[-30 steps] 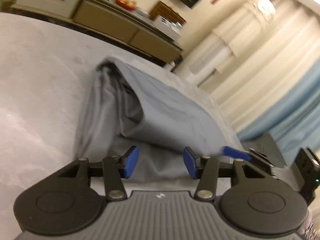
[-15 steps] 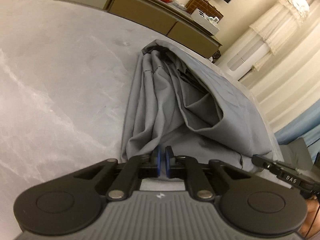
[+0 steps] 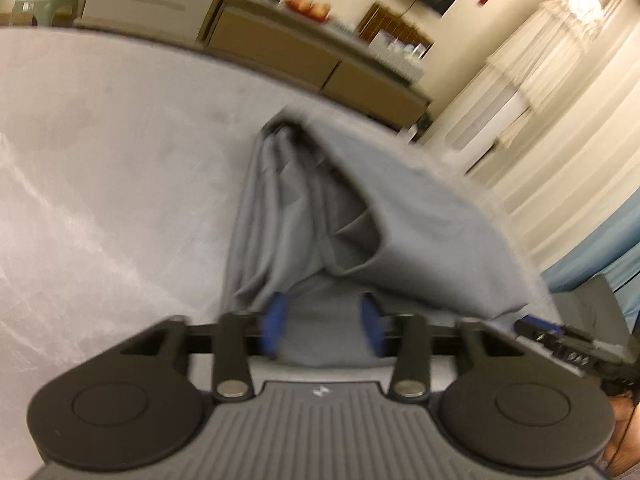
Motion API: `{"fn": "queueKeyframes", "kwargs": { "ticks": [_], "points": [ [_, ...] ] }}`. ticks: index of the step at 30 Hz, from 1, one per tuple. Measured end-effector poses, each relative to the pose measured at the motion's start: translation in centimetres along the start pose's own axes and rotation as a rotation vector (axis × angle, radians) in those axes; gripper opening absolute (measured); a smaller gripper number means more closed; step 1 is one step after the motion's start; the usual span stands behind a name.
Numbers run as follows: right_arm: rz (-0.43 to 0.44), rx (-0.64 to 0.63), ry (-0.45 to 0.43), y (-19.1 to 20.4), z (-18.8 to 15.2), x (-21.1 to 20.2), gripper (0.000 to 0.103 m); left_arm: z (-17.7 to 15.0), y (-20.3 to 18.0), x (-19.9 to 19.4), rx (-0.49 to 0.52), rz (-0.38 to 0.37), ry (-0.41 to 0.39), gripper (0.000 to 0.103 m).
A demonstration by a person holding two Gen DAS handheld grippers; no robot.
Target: Fold clothes
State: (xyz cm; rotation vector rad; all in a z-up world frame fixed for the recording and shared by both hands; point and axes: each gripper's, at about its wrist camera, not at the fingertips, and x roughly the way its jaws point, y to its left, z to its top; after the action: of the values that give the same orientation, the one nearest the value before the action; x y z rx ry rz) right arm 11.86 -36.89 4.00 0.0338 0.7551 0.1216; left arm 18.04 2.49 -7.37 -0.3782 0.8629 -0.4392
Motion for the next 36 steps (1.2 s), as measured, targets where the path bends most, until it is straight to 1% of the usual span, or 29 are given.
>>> {"fn": "queueKeyframes", "kwargs": {
  "ticks": [1, 2, 5, 6, 10, 12, 16, 19, 21, 22, 23, 25, 26, 27, 28, 30, 32, 34, 36],
  "points": [
    [-0.020, -0.020, -0.008, 0.2, 0.1, -0.3, 0.056, -0.1, -0.4, -0.3, 0.005, -0.012, -0.015, 0.057],
    [-0.034, -0.041, -0.017, 0.4, 0.2, -0.6, 0.056, -0.2, -0.8, -0.4, 0.009, -0.023, -0.014, 0.058],
    [-0.062, -0.101, -0.047, 1.5, 0.6, -1.6, 0.059, -0.7, -1.6, 0.4, 0.031, -0.046, 0.019, 0.058],
    [-0.065, -0.119, -0.057, 1.9, 0.7, -1.8, 0.062, -0.9, -1.8, 0.9, 0.046, -0.033, 0.037, 0.058],
    [-0.065, -0.181, -0.080, 3.7, 1.1, -2.1, 0.067, -1.6, -1.9, 2.7, 0.073, 0.007, 0.090, 0.058],
    [-0.059, -0.204, -0.086, 4.6, 1.3, -1.9, 0.069, -1.8, -2.1, 3.0, 0.097, 0.015, 0.086, 0.058],
    [-0.038, -0.236, -0.093, 6.5, 1.9, -1.6, 0.072, -1.5, -1.9, 2.9, 0.094, 0.012, 0.090, 0.058],
    [-0.024, -0.277, -0.105, 8.7, 2.5, -1.3, 0.075, -1.4, -1.8, 2.9, 0.095, 0.012, 0.095, 0.058],
    [-0.001, -0.336, -0.115, 10.6, 2.8, -1.0, 0.078, -1.3, -1.8, 2.9, 0.099, 0.012, 0.099, 0.058],
    [0.015, -0.384, -0.123, 11.6, 2.8, -0.9, 0.083, -1.2, -1.8, 2.8, 0.098, 0.011, 0.101, 0.058],
    [0.028, -0.457, -0.135, 12.9, 2.6, -0.8, 0.086, -1.1, -1.7, 2.8, 0.091, 0.009, 0.103, 0.058],
    [0.018, -0.616, -0.161, 15.1, 2.0, -0.5, 0.086, -0.8, -1.3, 2.7, 0.060, 0.005, 0.103, 0.058],
    [0.009, -0.699, -0.170, 16.1, 1.5, -0.2, 0.086, -0.6, -1.0, 2.6, 0.037, 0.002, 0.100, 0.058],
    [0.000, -0.766, -0.170, 16.8, 1.1, 0.1, 0.083, -0.4, -0.6, 2.5, 0.016, 0.000, 0.096, 0.058],
    [-0.012, -0.816, -0.162, 17.3, 0.9, 0.5, 0.077, -0.3, -0.3, 2.4, -0.004, -0.002, 0.092, 0.058],
    [-0.061, -0.901, -0.141, 18.2, 0.5, 1.4, 0.070, 0.0, 0.3, 2.2, -0.031, -0.009, 0.092, 0.057],
    [-0.095, -0.935, -0.135, 18.7, 0.5, 2.2, 0.066, 0.2, 0.4, 2.4, -0.027, -0.016, 0.101, 0.057],
    [-0.107, -0.939, -0.130, 18.9, 0.7, 2.8, 0.051, 0.1, 0.2, 2.7, -0.005, -0.014, 0.107, 0.057],
    [-0.120, -0.934, -0.128, 19.3, 0.9, 3.3, 0.048, 0.0, -0.1, 2.9, 0.016, -0.014, 0.111, 0.058]
  ]
}}
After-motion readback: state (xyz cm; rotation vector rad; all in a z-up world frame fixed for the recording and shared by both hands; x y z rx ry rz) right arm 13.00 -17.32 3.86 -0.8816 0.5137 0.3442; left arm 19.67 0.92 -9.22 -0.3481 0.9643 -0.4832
